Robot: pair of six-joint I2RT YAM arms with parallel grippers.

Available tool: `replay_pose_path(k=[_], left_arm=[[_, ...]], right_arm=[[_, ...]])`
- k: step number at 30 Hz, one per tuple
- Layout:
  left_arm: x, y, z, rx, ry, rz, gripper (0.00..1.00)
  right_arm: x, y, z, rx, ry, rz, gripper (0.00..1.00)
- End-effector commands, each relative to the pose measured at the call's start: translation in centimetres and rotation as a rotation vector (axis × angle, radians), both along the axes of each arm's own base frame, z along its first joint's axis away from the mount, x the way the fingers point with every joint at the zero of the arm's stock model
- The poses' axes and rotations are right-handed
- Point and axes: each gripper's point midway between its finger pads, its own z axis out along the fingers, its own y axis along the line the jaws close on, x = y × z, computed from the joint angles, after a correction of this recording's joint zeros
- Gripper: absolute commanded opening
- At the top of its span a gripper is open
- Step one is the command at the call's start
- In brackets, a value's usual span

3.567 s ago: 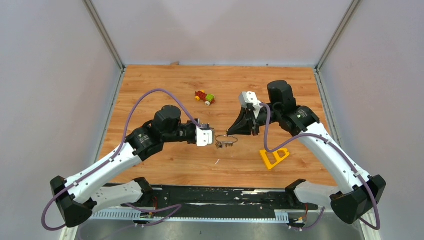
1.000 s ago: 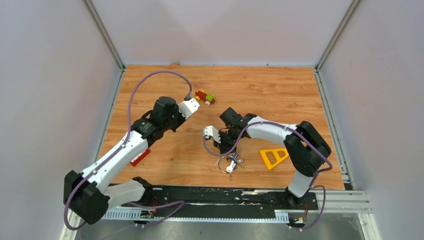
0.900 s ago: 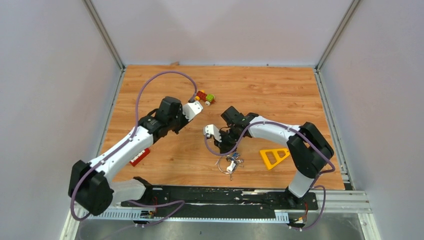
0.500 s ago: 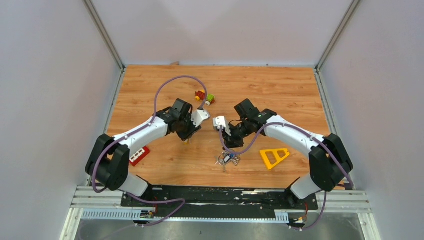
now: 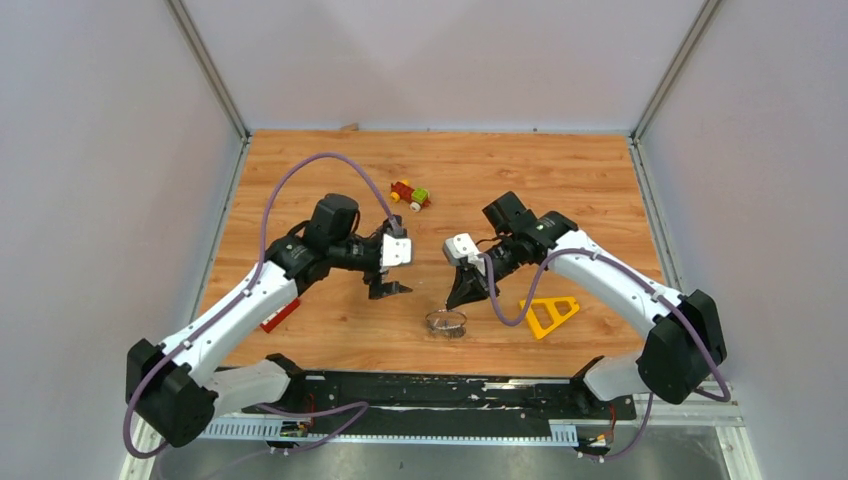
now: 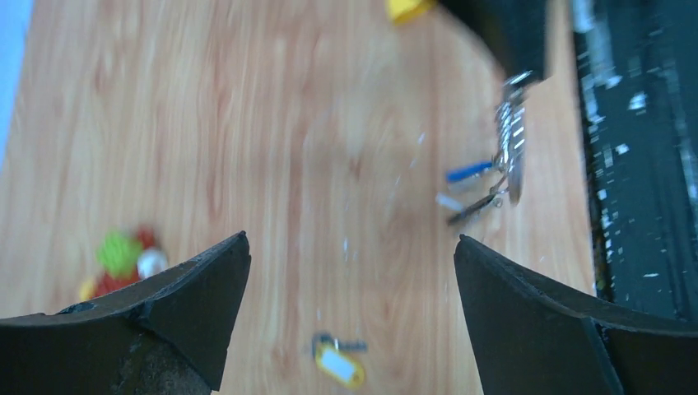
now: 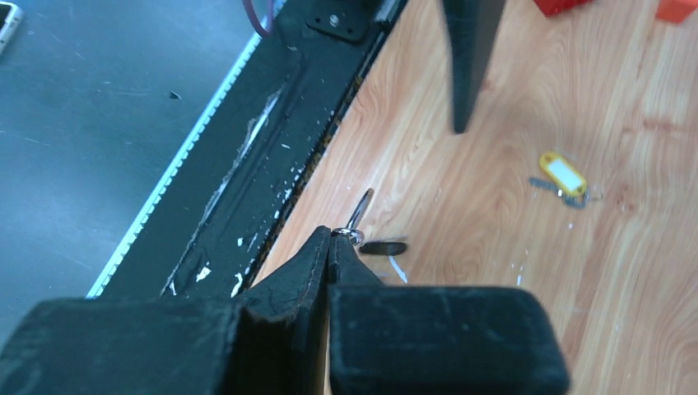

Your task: Put the keys on the keyring

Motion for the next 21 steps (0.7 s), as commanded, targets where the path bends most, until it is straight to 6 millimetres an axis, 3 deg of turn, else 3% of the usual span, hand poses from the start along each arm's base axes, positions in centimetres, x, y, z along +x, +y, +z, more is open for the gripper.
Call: replay_pose_path(k=[1,8,12,17,21], left_arm=[[-5.2,-3.9,2.7,-0.180,-0.077,-0.365,1.00],[-7.0,-6.3,2.1,-0.231,0.106,-0.492,0.97],[-6.8,-6.5,0.9,-0.194,0.119,-0.479,0.93],[-3.5,-4.7,-2.1,-0.027,0.026,-0.280,0.93],[-3.3,-1.9,-5.8,0.137,-0.033,-0.271,0.93]], right_arm=[[-1.8,0.5,4.5,0.175,-0.027,0.111,0.00],[-1.6,0.4,6.2,0.219,-0.098,0.080,0.00],[-0.5,0.4,5.6,0.191,-0.135,-0.005,0.00],[0.4,-1.2,2.8,0.090,-0.156,-0.096,0.01],[0.4,-2.7,0.8,-0.006,-0.165,-0.147,0.17]])
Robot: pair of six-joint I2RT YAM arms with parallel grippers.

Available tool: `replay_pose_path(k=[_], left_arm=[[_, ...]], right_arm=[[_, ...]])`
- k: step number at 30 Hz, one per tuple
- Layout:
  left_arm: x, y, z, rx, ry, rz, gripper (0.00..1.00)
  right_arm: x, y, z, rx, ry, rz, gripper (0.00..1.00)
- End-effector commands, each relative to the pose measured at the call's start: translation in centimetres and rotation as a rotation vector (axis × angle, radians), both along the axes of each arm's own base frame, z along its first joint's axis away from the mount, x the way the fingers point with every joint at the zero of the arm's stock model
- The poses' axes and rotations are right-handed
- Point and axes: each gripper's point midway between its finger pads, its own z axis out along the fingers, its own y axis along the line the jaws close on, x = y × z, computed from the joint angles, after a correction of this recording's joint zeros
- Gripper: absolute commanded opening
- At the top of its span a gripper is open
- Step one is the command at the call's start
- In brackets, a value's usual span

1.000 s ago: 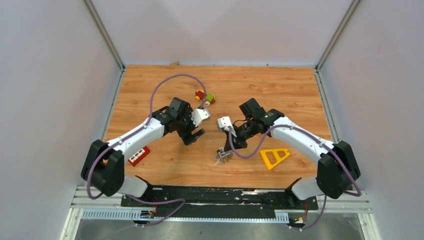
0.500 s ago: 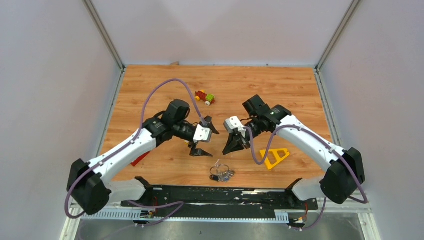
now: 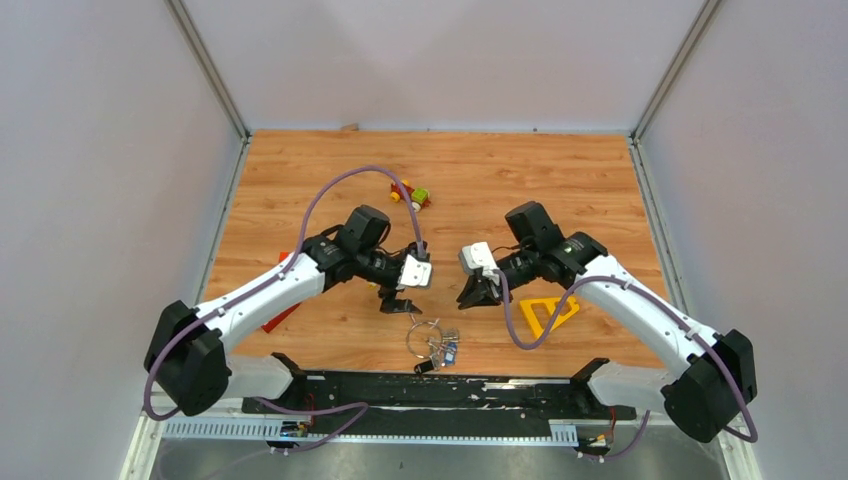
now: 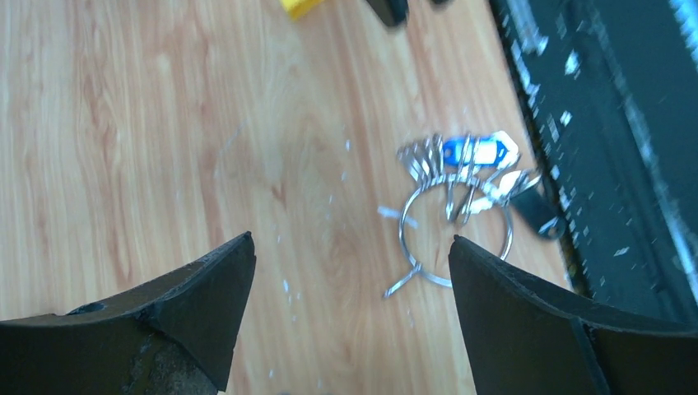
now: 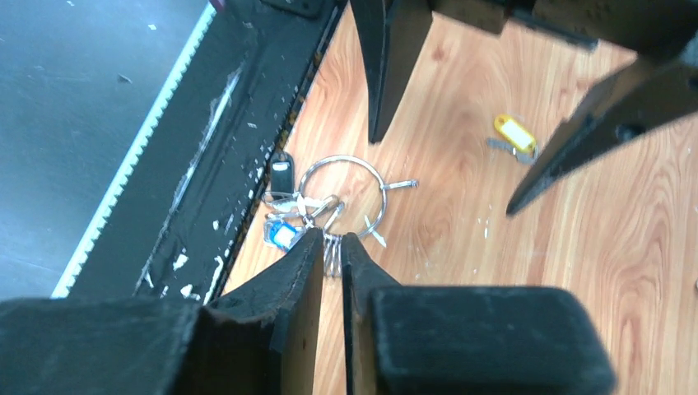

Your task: Put the keys on the keyring

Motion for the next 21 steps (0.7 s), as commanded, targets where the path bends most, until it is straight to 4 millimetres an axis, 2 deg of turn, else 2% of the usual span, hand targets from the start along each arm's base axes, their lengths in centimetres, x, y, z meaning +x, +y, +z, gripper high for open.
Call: replay_pose_path(k=[1,3,6,11,15,18,21], left_arm=[[0.8,3.1,-3.2,0.166,-0.136,0.019,0.92],[0.5,3.7,-4.2,0.196,-0.164,-0.027,0.90],[0.0,3.5,-5.3,0.240,-0.203,-0.089,0.80],[1.0,3.1,-7.0,0.339,-0.314,-0.179,0.67],[1.5,2.3,-7.7,0.382,-0.328,-0.259,0.60],[0.6,1.2,-7.7,0.370,-0.295,-0.319,0.58],[0.1,1.1,-9.1,0.430,-0.297,-0.380,0.54]], right_arm=[[0.7,-1.5,-1.3,-0.080,-0.047,-0.081,0.21],[0.6,-2.1,-1.5,-0.093,-0.060,-0.098,0.24],[0.9,-2.7,-1.0,-0.076,-0.083,-0.151,0.29],[1.5,-3.6,-0.2,-0.073,-0.109,-0.237,0.48],[1.3,-4.2,-0.5,-0.089,-0.104,-0.262,0.49],[1.2,-4.8,-0.3,-0.095,-0.105,-0.281,0.45],[1.2,-5.5,-0.1,-0.087,-0.115,-0.308,0.44]])
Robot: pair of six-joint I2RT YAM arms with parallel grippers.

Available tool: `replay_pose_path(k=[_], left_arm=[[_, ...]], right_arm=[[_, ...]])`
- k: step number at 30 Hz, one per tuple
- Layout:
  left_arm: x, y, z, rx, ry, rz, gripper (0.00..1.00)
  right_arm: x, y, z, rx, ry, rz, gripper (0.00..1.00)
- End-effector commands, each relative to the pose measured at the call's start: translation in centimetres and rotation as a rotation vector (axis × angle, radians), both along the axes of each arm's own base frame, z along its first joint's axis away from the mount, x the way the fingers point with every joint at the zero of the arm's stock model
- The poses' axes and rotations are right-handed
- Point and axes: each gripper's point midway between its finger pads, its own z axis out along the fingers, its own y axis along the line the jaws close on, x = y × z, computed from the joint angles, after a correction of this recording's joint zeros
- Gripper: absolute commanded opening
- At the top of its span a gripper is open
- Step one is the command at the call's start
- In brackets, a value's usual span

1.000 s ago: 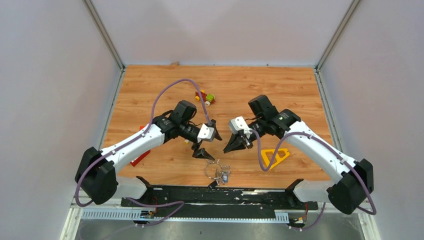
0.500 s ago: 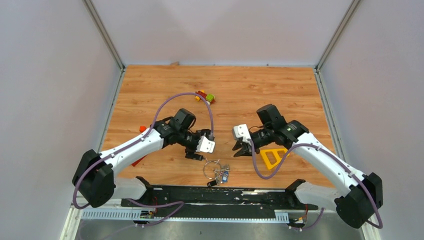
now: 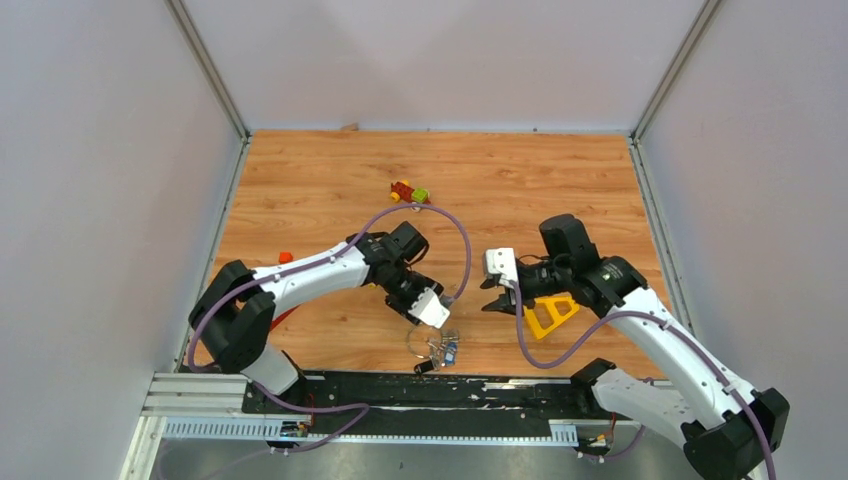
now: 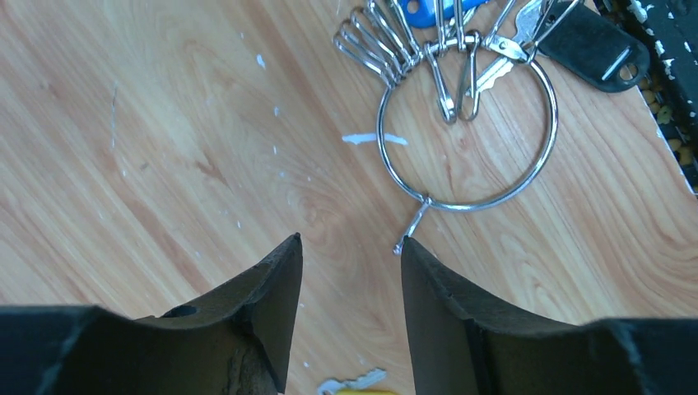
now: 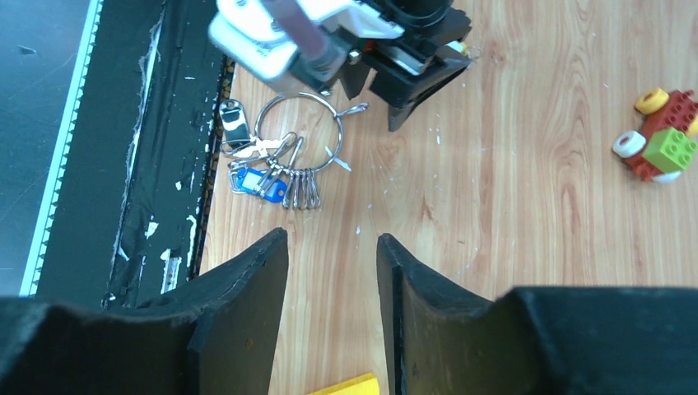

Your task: Put the keys on the keyring

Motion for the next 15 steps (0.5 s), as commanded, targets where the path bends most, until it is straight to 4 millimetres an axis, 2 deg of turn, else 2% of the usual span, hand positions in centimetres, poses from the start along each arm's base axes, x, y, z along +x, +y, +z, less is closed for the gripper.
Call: replay_pose_path(k=[1,7,15], left_arm=[[-0.6,-0.5,-0.9,0.083,-0.034,-0.130,0.53],[-0.1,0.9,-2.8,0.216,-0.035,-0.158,0.45],[-0.3,1.7,-4.1,0.252,-0.032,-0.158,0.49]], right_arm=[[0.1,-1.2,0.5,0.010,-0.016,-0.056,0.44],[0.0,-1.9,0.1,0.003,-0.011,-0.075,0.41],[0.2,-2.0,-0.5,-0.005,0.002,-0.074,0.39]])
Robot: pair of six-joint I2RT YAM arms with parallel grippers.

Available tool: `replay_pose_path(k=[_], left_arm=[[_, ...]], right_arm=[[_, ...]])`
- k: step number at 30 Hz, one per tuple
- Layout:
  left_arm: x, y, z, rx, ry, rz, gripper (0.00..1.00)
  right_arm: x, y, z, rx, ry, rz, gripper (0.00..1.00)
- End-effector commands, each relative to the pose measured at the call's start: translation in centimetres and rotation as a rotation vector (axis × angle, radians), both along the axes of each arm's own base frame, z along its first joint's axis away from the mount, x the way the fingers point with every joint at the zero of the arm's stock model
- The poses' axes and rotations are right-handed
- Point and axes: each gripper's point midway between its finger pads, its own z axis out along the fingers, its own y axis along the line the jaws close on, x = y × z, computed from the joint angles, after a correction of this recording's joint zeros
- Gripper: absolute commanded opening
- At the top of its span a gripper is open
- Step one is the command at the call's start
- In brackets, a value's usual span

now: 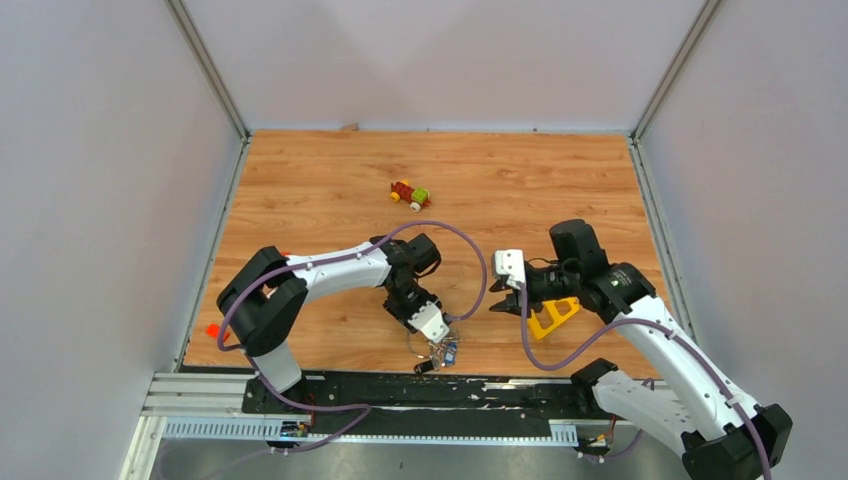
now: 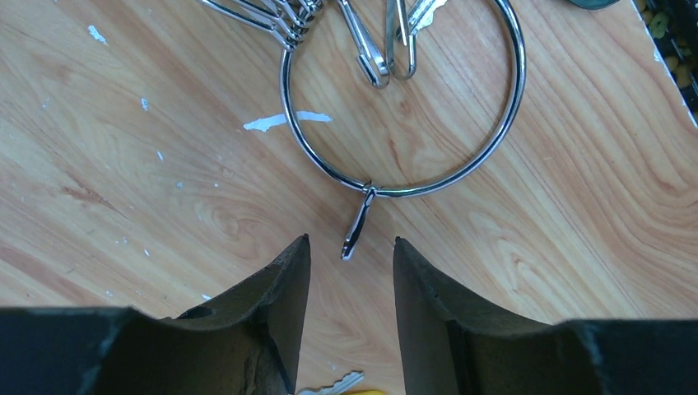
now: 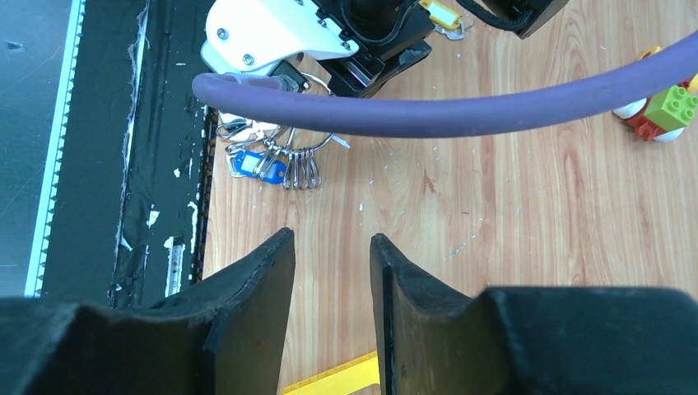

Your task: Put the keys on the keyring

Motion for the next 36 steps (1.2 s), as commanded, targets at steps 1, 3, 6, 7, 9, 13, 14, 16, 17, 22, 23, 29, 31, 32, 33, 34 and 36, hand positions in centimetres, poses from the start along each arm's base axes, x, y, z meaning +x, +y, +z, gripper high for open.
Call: replay_pose_path(k=[1,3,6,7,9,13,14,16,17,22,23,29,31,32,33,34,36], left_arm=[[0.2,0.1,-0.2,0.008,-0.015,-0.020,0.49],[0.3,0.1,-0.4,0.010,-0.015,-0.016,0.48],[0.3,0.0,-0.6,0.008,-0.011,-0.014,0.45],[0.3,-0.1,-0.6,0.007,-0.007,-0.015,0.44],[0.1,-0.1,-0.7,0.006,0.001,-0.013,0.41],[-0.3,-0.4,-0.9,-0.009,0.025,0.001,0.33],[-0.4,-0.4,-0.9,-0.013,0.031,0.004,0.30],[-0.5,-0.5,-0.9,-0.014,0.038,0.023,0.21],[-0.4,-0.5,-0.9,-0.011,0.038,0.039,0.16],[0.1,-0.3,0.1,-0.001,0.034,0.157,0.00],[0.1,-0.3,0.5,0.003,0.043,0.209,0.00],[0.5,-1.0,5.5,-0.023,0.266,0.612,0.00],[-0.1,-1.5,7.8,-0.051,0.381,0.696,0.00],[-0.4,-1.8,9.0,-0.067,0.443,0.736,0.00],[-0.6,-2.1,10.1,-0.085,0.501,0.778,0.00],[-0.7,-2.5,11.2,-0.107,0.556,0.813,0.00],[-0.5,-3.1,12.9,-0.136,0.633,0.885,0.00]], right_arm=[[0.1,0.0,0.0,0.003,0.001,0.003,0.38],[0.1,0.0,0.0,0.001,0.006,0.005,0.38],[0.1,0.0,-0.1,0.000,0.010,0.006,0.37],[0.1,0.0,-0.1,-0.001,0.011,0.006,0.37],[0.0,0.0,-0.1,0.000,0.011,0.005,0.36],[0.1,0.0,0.1,0.003,0.005,0.003,0.36],[0.1,0.0,0.1,0.002,0.005,0.003,0.36],[0.2,0.0,0.1,0.001,0.000,-0.003,0.35],[0.3,-0.1,0.1,-0.001,-0.003,-0.007,0.35],[0.7,-0.2,0.9,0.016,-0.025,-0.026,0.34],[0.8,-0.2,1.1,0.021,-0.029,-0.031,0.34],[1.6,0.5,3.3,0.077,-0.069,-0.034,0.35],[2.0,0.9,4.1,0.104,-0.096,-0.031,0.35],[2.2,1.0,4.6,0.119,-0.112,-0.035,0.35],[2.4,1.2,4.9,0.132,-0.123,-0.035,0.35],[2.6,1.3,5.4,0.146,-0.137,-0.034,0.35],[2.8,1.6,6.1,0.165,-0.158,-0.028,0.37]])
